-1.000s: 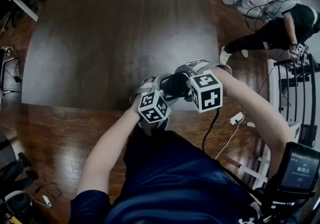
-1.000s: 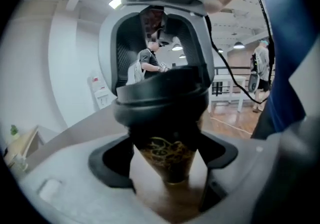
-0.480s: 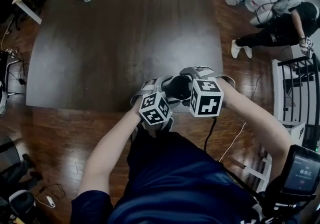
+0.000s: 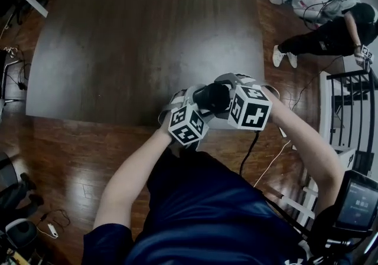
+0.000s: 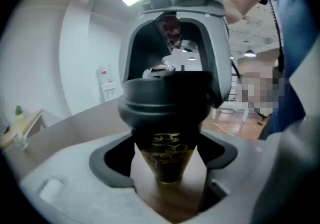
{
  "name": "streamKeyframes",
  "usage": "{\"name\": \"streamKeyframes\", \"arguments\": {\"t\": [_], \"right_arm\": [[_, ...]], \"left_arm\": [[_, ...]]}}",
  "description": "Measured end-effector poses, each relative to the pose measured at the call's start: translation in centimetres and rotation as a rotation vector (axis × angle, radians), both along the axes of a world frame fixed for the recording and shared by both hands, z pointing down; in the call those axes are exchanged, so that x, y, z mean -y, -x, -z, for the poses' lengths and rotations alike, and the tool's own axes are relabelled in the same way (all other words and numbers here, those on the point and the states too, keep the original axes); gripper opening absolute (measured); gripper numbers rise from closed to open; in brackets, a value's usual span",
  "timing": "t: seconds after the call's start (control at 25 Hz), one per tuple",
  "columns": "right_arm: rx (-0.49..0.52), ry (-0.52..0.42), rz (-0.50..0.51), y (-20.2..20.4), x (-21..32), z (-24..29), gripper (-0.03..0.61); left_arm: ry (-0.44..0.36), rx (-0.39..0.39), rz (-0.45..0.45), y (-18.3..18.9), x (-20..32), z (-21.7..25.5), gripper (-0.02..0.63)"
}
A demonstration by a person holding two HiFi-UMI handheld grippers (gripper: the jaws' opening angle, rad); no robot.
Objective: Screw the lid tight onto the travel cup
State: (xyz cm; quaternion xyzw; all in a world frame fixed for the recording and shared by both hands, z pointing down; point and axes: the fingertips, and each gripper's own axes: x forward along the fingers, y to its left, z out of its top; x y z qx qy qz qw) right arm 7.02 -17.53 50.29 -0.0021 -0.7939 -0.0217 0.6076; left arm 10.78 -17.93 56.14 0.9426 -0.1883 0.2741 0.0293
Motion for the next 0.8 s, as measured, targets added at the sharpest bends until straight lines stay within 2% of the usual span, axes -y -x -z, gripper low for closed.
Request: {"name": "streamKeyframes", "arguments": {"t": [0.12,0.2,0.28,0.32,0.36,0.44,0.52,0.56,0.6,0.64,0.8], "right_arm": [[0.042,-0.012,-0.319,0.0,0.5,-0.1,0.408],[0.073,-0.009,-0.41,0.1,0.4,-0.2,0.408],[0.084,-0.021,-0.34,0.3,0.2,-0.1,0.408],[0.085,-0.025,-0.253,0.5,0.0,0.0,0.417],[0.083,-0.027,-0.146,0.7,-0.4,0.1,0.453],[0.061,-0.019,0.047,0.6,-1.1,0.1,0.454],[0.033,0.0,0.144,0.5,-1.1,-0.2,0.453],[0.027,0.005,0.163,0.6,-1.0,-0.3,0.452],[0.026,0.004,0.164,0.8,-0.8,-0.4,0.414],[0.03,0.001,0.143,1.0,-0.7,-0.4,0.414],[0.073,-0.02,-0.104,1.4,-0.4,-0.3,0.414]], "left_arm": [[0.0,-0.005,0.17,0.2,0.2,-0.1,0.393],[0.007,-0.014,0.217,0.3,0.0,-0.3,0.397],[0.011,-0.015,0.163,0.4,-0.3,-0.4,0.405],[-0.002,-0.005,0.107,0.7,-0.5,-0.4,0.411],[-0.026,0.011,0.043,0.9,-0.7,-0.4,0.411],[-0.074,0.037,-0.075,1.2,-0.9,-0.2,0.413],[-0.08,0.039,-0.142,1.0,-0.9,0.0,0.413],[-0.073,0.035,-0.15,1.1,-0.8,0.1,0.409],[-0.064,0.029,-0.143,1.1,-0.6,0.1,0.392],[-0.058,0.021,-0.123,1.2,-0.6,0.2,0.391],[-0.067,-0.009,0.034,1.5,-0.6,0.2,0.384]]}}
